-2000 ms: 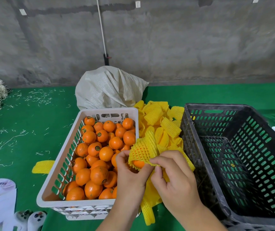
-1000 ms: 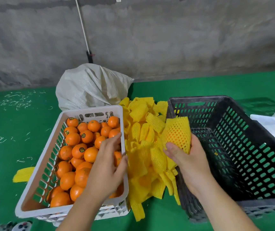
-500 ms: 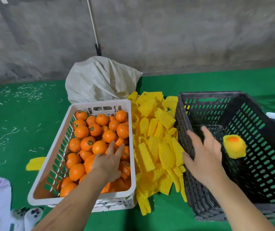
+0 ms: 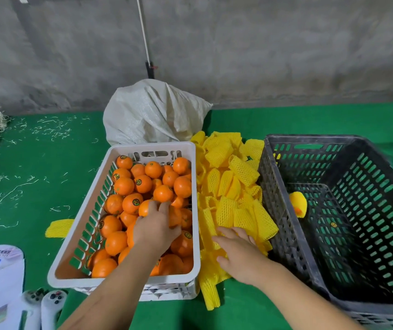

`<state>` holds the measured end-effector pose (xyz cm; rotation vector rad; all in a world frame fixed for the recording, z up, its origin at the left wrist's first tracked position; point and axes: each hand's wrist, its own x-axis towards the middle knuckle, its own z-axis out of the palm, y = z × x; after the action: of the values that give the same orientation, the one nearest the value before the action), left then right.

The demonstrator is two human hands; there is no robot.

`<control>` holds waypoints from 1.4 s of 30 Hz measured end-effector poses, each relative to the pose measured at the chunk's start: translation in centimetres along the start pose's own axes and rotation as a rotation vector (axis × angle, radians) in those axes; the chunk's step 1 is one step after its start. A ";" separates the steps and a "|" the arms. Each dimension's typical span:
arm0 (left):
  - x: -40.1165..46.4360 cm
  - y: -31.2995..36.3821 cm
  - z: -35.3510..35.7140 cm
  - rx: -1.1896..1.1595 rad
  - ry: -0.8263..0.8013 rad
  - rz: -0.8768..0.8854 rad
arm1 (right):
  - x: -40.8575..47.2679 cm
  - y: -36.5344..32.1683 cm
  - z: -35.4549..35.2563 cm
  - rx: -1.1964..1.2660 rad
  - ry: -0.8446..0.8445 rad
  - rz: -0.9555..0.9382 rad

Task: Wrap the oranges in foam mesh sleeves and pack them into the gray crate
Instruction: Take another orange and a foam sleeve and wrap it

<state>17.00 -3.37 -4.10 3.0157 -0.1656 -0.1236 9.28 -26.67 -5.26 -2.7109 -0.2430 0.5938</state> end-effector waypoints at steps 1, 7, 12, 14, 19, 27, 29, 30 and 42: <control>-0.4 -0.2 -0.3 -0.095 0.075 -0.006 | 0.2 0.1 -0.1 0.027 -0.017 0.015; -3.4 1.8 -2.3 -0.959 0.257 -0.046 | 0.7 -0.4 0.0 0.090 0.104 0.012; -5.2 4.2 -3.1 -1.421 0.162 0.016 | -0.1 -2.3 -3.1 0.685 0.578 -0.130; -5.4 4.8 -3.3 -1.498 0.096 0.057 | -0.5 -3.1 -4.6 0.839 0.630 -0.194; -5.5 6.4 -3.8 -1.847 -0.151 -0.034 | -1.4 -4.7 -6.9 1.306 0.586 -0.229; -5.8 7.0 -2.7 -1.994 -0.232 -0.098 | -2.4 -5.2 -6.8 1.059 0.640 -0.136; -5.9 6.4 -2.5 -2.138 -0.313 -0.107 | -2.4 -5.2 -6.9 1.009 0.568 -0.157; -5.8 6.1 -2.5 -2.214 -0.347 -0.099 | -2.3 -5.3 -7.0 0.975 0.560 -0.157; -5.6 6.4 -2.6 -1.848 -0.198 -0.022 | -1.5 -4.0 -7.4 0.885 0.697 -0.078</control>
<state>11.02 -8.75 -0.36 1.1598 0.0090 -0.3263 10.82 -25.57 3.06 -1.8665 0.0898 -0.2556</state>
